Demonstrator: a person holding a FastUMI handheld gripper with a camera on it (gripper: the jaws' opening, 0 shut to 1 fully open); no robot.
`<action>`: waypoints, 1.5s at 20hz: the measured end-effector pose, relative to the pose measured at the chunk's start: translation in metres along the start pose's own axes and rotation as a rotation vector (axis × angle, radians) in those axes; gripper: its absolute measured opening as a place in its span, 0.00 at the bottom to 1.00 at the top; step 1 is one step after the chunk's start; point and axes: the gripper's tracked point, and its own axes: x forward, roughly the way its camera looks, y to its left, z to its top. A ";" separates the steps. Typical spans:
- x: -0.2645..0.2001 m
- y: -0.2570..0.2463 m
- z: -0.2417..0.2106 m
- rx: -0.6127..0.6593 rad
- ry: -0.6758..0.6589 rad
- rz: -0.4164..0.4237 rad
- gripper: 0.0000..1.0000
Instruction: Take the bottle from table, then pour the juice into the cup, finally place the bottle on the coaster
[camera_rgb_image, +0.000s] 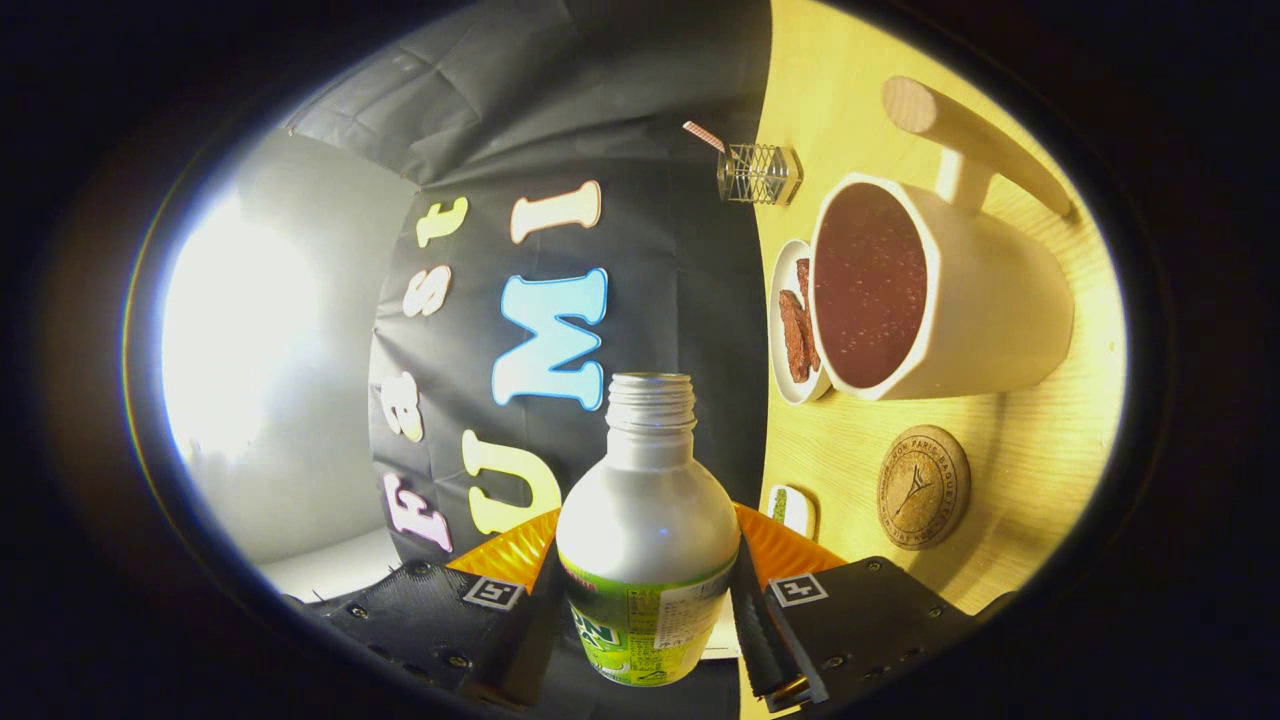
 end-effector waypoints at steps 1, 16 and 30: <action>-0.001 0.000 0.001 0.015 -0.005 -0.001 0.74; -0.002 0.000 0.003 0.196 -0.044 0.034 0.74; 0.001 0.005 0.006 0.289 -0.059 0.053 0.74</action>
